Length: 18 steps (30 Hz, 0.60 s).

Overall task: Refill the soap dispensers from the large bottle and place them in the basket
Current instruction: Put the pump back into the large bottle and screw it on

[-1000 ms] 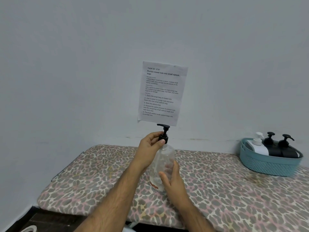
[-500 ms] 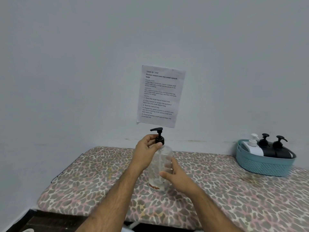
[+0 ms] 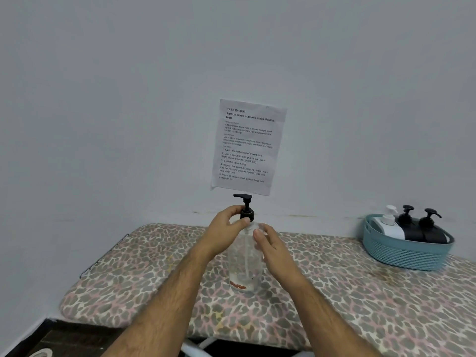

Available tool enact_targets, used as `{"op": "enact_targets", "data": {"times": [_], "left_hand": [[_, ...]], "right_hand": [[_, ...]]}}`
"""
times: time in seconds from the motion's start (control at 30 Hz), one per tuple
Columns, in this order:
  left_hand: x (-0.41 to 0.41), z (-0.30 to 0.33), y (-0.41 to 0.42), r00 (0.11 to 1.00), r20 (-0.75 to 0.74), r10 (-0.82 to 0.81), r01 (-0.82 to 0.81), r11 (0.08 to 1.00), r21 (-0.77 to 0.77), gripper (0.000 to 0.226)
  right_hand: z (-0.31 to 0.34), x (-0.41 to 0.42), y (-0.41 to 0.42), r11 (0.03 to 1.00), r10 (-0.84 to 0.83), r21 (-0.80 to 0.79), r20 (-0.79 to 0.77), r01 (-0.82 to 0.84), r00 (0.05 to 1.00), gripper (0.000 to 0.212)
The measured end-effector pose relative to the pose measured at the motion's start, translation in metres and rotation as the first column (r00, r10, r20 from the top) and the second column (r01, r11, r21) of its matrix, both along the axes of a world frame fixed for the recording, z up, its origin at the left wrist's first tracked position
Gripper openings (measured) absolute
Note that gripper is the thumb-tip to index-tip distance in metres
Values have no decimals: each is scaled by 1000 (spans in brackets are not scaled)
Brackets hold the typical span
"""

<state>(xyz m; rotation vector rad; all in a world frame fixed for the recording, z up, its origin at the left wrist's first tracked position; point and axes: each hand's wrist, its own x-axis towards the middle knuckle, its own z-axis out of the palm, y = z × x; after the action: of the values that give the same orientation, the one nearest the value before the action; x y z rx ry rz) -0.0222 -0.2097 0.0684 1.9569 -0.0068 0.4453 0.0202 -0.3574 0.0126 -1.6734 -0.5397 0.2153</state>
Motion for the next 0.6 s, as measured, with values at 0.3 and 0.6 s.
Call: {"op": "enact_targets", "data": {"times": [0.3, 0.6], "left_hand": [[8, 4, -7, 991, 109, 79, -71, 995, -76, 5], [1, -1, 0, 987, 115, 110, -88, 979, -182, 31]], "right_hand": [[-4, -2, 1, 998, -8, 57, -17, 9, 1000, 76], [-7, -1, 3, 997, -23, 72, -26, 25, 999, 74]]}}
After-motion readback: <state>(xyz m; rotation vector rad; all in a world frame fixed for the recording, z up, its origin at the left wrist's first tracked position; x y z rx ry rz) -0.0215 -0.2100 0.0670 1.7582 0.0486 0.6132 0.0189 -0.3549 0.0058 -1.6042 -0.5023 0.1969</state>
